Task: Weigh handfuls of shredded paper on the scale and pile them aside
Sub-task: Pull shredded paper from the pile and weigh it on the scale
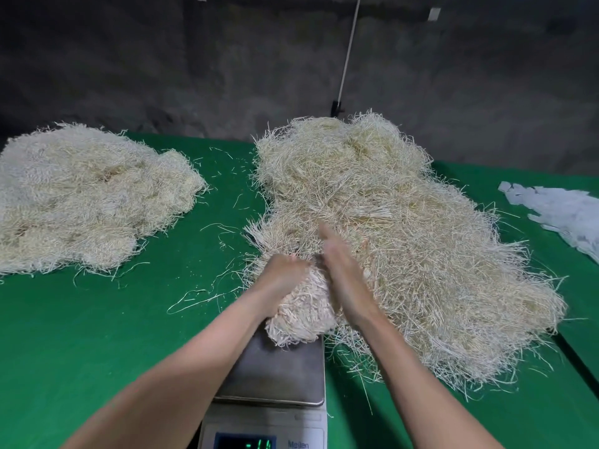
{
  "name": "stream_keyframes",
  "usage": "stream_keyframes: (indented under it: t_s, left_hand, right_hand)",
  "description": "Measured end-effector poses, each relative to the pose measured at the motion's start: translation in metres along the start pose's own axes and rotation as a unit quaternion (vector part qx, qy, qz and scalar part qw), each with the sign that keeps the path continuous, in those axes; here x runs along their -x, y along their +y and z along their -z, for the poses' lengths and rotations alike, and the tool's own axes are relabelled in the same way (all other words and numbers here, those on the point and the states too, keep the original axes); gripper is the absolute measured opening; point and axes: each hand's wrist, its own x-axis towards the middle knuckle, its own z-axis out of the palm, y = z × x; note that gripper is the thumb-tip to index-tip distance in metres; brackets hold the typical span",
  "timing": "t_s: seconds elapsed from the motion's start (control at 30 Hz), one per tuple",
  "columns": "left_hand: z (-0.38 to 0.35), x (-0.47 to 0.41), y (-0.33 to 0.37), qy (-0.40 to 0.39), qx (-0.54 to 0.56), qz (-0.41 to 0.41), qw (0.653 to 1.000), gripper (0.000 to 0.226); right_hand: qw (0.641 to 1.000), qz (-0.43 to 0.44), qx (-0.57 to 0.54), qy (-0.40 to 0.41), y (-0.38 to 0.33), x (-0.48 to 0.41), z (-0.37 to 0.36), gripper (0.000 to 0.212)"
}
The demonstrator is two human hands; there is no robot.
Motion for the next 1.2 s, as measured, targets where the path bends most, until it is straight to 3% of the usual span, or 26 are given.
stream_keyframes:
  t_s: [0.07,0.13,0.2,0.27,0.33,0.4,0.47,0.53,0.63,0.8,0.93,1.0,1.07,1.13,1.2]
  left_hand:
    - [0.004,0.003,0.003,-0.047,0.096,0.031,0.994,0.046]
    - [0.011,0.007,-0.001,-0.125,0.257,0.086,0.954,0.049]
    - [0.018,0.004,-0.016,-0.154,0.318,0.091,0.931,0.065]
    - [0.01,0.004,-0.033,-0.139,0.301,0.085,0.939,0.082]
    - [-0.005,0.013,-0.036,-0.103,0.281,0.058,0.952,0.088]
    - [-0.008,0.01,-0.028,-0.041,0.308,0.03,0.95,0.066]
    - [-0.002,0.001,-0.017,0.089,0.275,-0.046,0.956,0.036]
    - [-0.006,0.001,-0.015,0.168,0.225,-0.119,0.952,0.041]
    - [-0.023,0.013,-0.027,0.164,0.189,-0.136,0.959,0.047]
    - [-0.003,0.0,-0.026,0.111,0.287,-0.13,0.943,0.038]
    - [-0.01,0.001,-0.04,0.098,0.318,-0.038,0.942,0.037]
    - [-0.004,-0.007,-0.037,0.15,0.365,-0.045,0.918,0.039]
    - [0.006,-0.012,-0.032,0.218,0.345,-0.104,0.907,0.023]
    - [0.011,-0.01,-0.036,0.225,0.266,-0.167,0.922,0.019]
    - [0.015,-0.009,-0.047,0.183,0.165,-0.175,0.953,0.029]
  right_hand:
    - [0.996,-0.017,0.08,-0.043,0.003,0.004,-0.005,0.02]
    - [0.997,-0.046,0.055,0.035,0.006,0.001,0.0,0.006]
    - [0.986,-0.1,-0.008,0.134,0.014,-0.002,0.009,0.013]
    - [0.964,-0.128,-0.08,0.219,0.017,-0.004,0.013,0.027]
    - [0.963,-0.085,-0.044,0.251,0.018,0.0,0.0,0.009]
    - [0.967,-0.021,0.022,0.251,0.021,0.012,-0.027,0.028]
    - [0.969,0.02,0.064,0.236,0.021,0.023,-0.048,0.025]
    - [0.97,0.014,0.081,0.227,0.02,0.017,-0.049,0.024]
    - [0.974,-0.018,0.005,0.227,0.018,0.0,-0.027,0.022]
    - [0.967,0.025,0.058,0.246,0.024,0.016,-0.059,0.037]
    - [0.972,-0.033,0.013,0.231,0.019,-0.003,-0.034,0.016]
    - [0.978,-0.032,-0.025,0.203,0.023,0.002,-0.033,0.035]
    - [0.987,-0.053,-0.067,0.139,0.027,0.011,-0.049,0.056]
    - [0.988,-0.09,-0.044,0.114,0.031,0.013,-0.067,0.074]
    - [0.981,-0.105,-0.005,0.163,0.034,0.005,-0.073,0.077]
